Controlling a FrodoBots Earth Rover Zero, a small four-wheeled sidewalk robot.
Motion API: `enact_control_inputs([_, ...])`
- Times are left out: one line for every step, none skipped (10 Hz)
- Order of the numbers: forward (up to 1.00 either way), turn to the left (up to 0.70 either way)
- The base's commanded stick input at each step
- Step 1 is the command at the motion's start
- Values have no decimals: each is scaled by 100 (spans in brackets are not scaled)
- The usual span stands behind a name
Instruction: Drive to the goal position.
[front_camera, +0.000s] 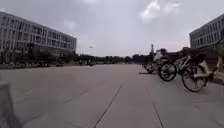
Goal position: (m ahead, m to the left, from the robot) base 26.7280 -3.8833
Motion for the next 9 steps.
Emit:
enact_control_inputs([70,0])
enact_control_inputs([70,-1])
enact_control_inputs([70,-14])
enact_control_inputs([70,-10])
enact_control_inputs([70,0])
enact_control_inputs([70,0])
enact_control_inputs([70,0])
enact_control_inputs([70,0])
enact_control_inputs([70,0])
